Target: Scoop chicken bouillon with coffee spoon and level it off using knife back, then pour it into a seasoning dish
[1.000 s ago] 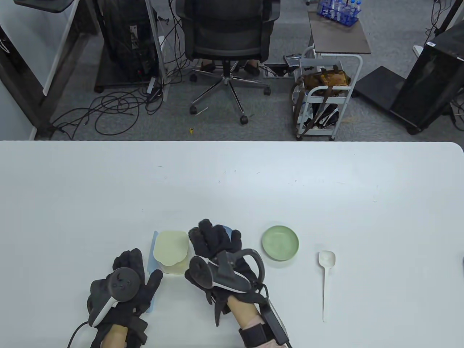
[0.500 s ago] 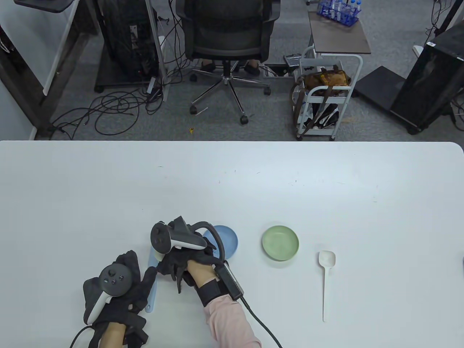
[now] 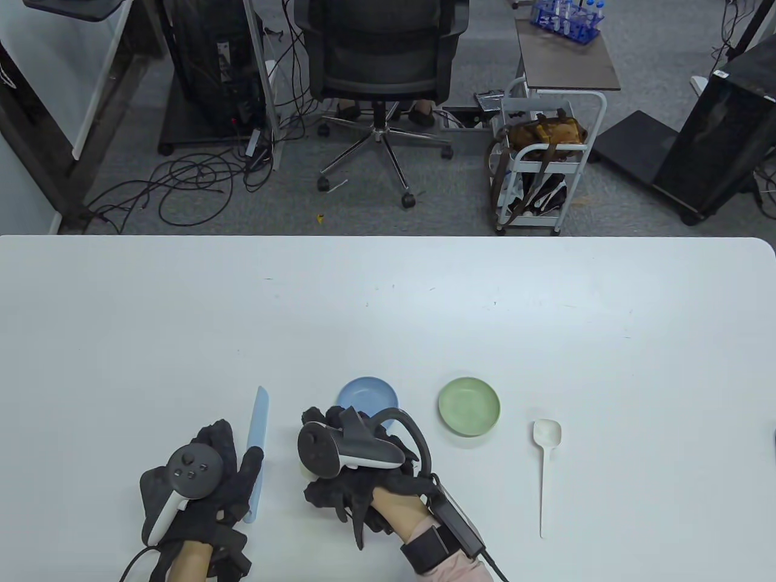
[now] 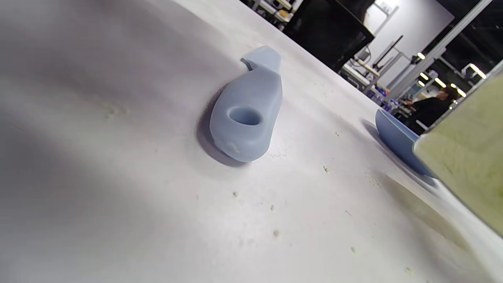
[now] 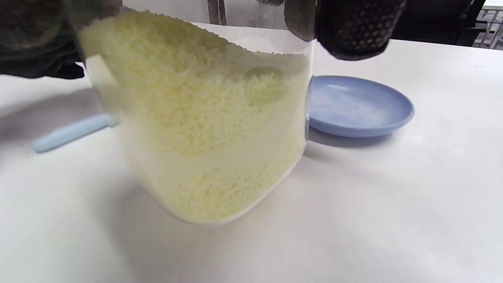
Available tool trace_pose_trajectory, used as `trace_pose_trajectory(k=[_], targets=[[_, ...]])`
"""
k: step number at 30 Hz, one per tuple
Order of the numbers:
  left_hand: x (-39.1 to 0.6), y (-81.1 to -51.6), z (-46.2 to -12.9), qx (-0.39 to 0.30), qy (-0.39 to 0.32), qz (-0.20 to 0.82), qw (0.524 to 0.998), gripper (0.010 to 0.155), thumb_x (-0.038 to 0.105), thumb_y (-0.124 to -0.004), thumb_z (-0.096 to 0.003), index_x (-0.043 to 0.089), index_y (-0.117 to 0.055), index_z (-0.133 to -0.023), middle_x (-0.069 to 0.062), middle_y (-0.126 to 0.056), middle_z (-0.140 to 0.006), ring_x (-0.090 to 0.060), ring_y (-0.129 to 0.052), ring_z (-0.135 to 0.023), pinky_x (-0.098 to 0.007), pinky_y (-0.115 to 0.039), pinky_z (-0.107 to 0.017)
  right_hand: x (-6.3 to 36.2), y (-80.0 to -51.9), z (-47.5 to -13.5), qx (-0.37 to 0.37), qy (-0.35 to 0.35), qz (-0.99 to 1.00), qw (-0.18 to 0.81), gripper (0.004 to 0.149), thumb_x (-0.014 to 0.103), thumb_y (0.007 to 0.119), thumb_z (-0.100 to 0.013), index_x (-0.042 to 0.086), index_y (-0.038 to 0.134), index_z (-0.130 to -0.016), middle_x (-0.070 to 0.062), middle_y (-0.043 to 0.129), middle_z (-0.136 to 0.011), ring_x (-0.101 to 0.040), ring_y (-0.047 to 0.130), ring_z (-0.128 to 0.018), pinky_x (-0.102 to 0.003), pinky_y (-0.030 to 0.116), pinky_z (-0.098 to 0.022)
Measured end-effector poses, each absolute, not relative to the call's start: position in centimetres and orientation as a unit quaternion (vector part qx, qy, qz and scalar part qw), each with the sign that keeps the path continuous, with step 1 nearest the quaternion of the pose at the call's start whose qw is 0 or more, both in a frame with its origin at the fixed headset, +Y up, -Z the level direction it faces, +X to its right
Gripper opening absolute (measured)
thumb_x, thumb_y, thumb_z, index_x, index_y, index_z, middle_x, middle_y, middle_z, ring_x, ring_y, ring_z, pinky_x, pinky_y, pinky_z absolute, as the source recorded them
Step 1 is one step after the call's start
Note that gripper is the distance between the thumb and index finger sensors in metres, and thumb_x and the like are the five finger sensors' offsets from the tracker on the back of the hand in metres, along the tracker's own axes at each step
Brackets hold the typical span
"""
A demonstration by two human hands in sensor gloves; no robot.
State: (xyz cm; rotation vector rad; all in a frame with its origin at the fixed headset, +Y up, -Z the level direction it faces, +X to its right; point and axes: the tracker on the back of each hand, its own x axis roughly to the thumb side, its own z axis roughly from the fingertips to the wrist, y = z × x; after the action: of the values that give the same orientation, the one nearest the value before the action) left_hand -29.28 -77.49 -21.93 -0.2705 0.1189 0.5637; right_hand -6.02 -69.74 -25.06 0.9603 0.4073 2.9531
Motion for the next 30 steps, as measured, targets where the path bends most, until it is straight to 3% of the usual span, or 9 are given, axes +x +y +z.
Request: trace_pose_trajectory(k=[3, 6, 8, 11, 15, 21, 26, 30], targets=[[-29.2, -77.4, -21.9, -0.131, 0.056, 0.273, 0.951, 0.091, 0.071, -0.044, -0.0502, 0.012, -0.006, -0.109, -0.023, -0.009, -0.116, -0.050, -0.013, -0.108, -0.067, -0.023, -0.072, -5.5, -71.1, -24.7, 0.302, 0.133, 0.944, -0.003, 0.102, 0.062, 0.081, -0.033, 0.014, 0.019, -0.099, -0.029, 0.031, -0.101, -0.052, 0.055, -0.087, -0.055, 0.069, -0.049], [-28.7, -77.3, -21.8, -0.100, 0.025, 0.268, 0.958, 0.103, 0.074, -0.055, -0.0483, 0.020, 0.019, -0.096, -0.017, 0.015, -0.108, -0.046, 0.000, -0.108, -0.066, -0.019, -0.075, -4.8, -72.2, -24.7, 0.300, 0.145, 0.943, 0.015, 0.104, 0.063, 0.078, -0.034, 0.014, 0.011, -0.097, -0.029, 0.023, -0.100, -0.050, 0.048, -0.088, -0.056, 0.064, -0.053], [-27.5, -76.8, -21.9, -0.084, -0.069, 0.254, 0.961, 0.109, 0.075, -0.063, -0.0452, 0.025, 0.021, -0.093, -0.012, 0.018, -0.108, -0.042, 0.002, -0.110, -0.063, -0.020, -0.078, -4.6, -72.8, -24.9, 0.304, 0.166, 0.936, 0.058, 0.105, 0.059, 0.079, -0.035, 0.013, 0.006, -0.095, -0.030, 0.015, -0.098, -0.052, 0.039, -0.086, -0.061, 0.052, -0.060], [-25.0, -76.3, -21.9, -0.109, -0.170, 0.218, 0.955, 0.121, 0.075, -0.075, -0.0377, 0.025, 0.018, -0.096, -0.007, 0.016, -0.111, -0.037, 0.007, -0.110, -0.062, -0.017, -0.079, -4.9, -72.7, -25.1, 0.287, 0.212, 0.933, 0.050, 0.106, 0.055, 0.081, -0.036, 0.014, 0.000, -0.092, -0.028, 0.007, -0.097, -0.051, 0.032, -0.087, -0.061, 0.047, -0.062], [-22.7, -76.4, -22.3, -0.168, -0.214, 0.163, 0.948, 0.133, 0.074, -0.082, -0.0322, 0.010, 0.014, -0.098, -0.018, 0.007, -0.113, -0.043, 0.000, -0.111, -0.061, -0.020, -0.080, -5.4, -72.6, -25.5, 0.282, 0.261, 0.923, 0.008, 0.109, 0.054, 0.079, -0.037, 0.013, -0.010, -0.087, -0.026, 0.000, -0.096, -0.050, 0.026, -0.088, -0.061, 0.042, -0.065], [-20.2, -76.9, -23.7, -0.202, -0.214, 0.151, 0.944, 0.131, 0.068, -0.088, -0.0312, 0.006, 0.004, -0.101, -0.023, -0.007, -0.115, -0.047, -0.015, -0.112, -0.060, -0.026, -0.080, -5.4, -72.6, -25.5, 0.283, 0.266, 0.922, 0.009, 0.112, 0.051, 0.080, -0.036, 0.009, -0.013, -0.084, -0.026, 0.000, -0.096, -0.050, 0.025, -0.089, -0.062, 0.041, -0.065], [-19.0, -77.0, -24.2, -0.169, -0.219, 0.177, 0.945, 0.125, 0.063, -0.092, -0.0298, 0.011, -0.006, -0.105, -0.018, -0.018, -0.118, -0.042, -0.027, -0.115, -0.062, -0.026, -0.079, -5.3, -72.6, -25.4, 0.287, 0.263, 0.921, 0.016, 0.112, 0.049, 0.081, -0.036, 0.009, -0.012, -0.084, -0.027, 0.000, -0.096, -0.050, 0.025, -0.089, -0.063, 0.040, -0.066], [-18.9, -77.4, -24.4, -0.110, -0.232, 0.206, 0.944, 0.121, 0.063, -0.095, -0.0231, 0.013, -0.024, -0.107, -0.013, -0.047, -0.116, -0.035, -0.057, -0.111, -0.058, -0.043, -0.078, -5.4, -72.7, -25.4, 0.283, 0.270, 0.920, 0.018, 0.111, 0.047, 0.081, -0.036, 0.009, -0.012, -0.084, -0.027, -0.001, -0.096, -0.051, 0.024, -0.089, -0.061, 0.042, -0.065]])
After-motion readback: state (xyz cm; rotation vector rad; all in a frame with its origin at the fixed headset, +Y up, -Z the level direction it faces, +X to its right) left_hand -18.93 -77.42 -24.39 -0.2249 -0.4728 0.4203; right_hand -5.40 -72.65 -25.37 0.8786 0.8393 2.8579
